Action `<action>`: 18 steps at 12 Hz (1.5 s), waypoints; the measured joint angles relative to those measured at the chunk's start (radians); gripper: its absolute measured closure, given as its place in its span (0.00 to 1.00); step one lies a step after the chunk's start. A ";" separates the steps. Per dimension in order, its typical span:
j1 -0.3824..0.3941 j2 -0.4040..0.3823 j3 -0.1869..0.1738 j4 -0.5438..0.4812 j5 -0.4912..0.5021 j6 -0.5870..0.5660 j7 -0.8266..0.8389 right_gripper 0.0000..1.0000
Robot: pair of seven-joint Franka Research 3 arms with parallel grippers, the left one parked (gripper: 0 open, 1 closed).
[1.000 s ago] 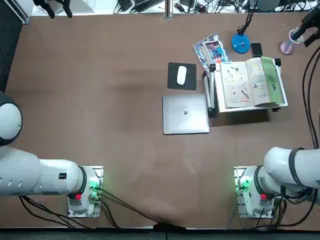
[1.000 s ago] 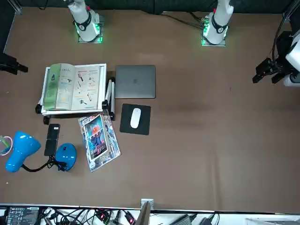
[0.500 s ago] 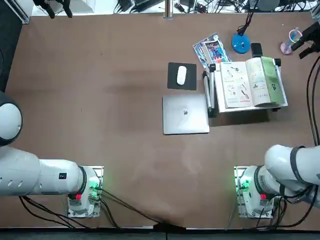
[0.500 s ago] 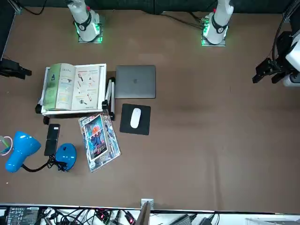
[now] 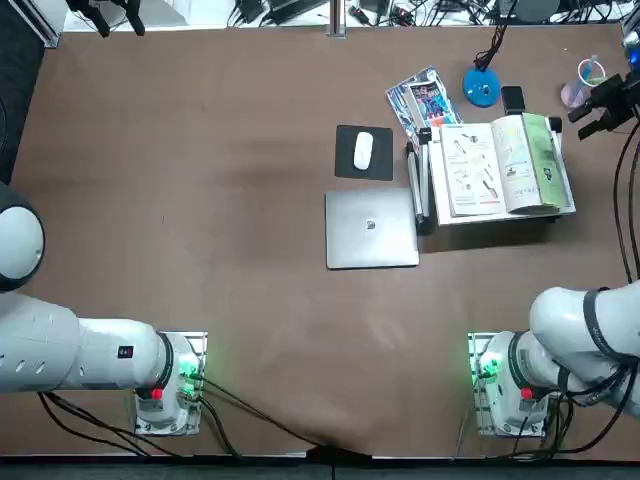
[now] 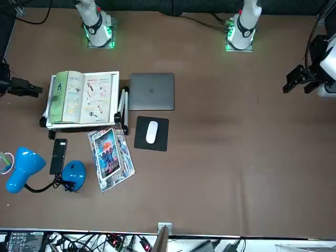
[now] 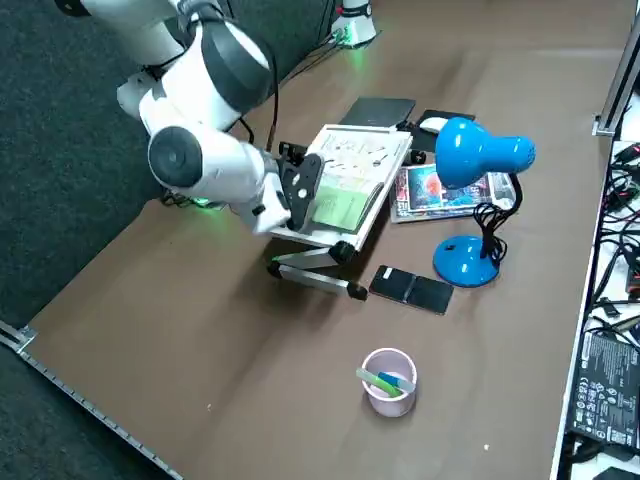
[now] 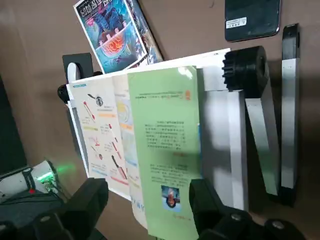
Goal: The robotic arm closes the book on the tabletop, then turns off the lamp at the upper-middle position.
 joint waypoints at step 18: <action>-0.055 0.117 0.001 -0.087 0.108 0.074 -0.137 0.00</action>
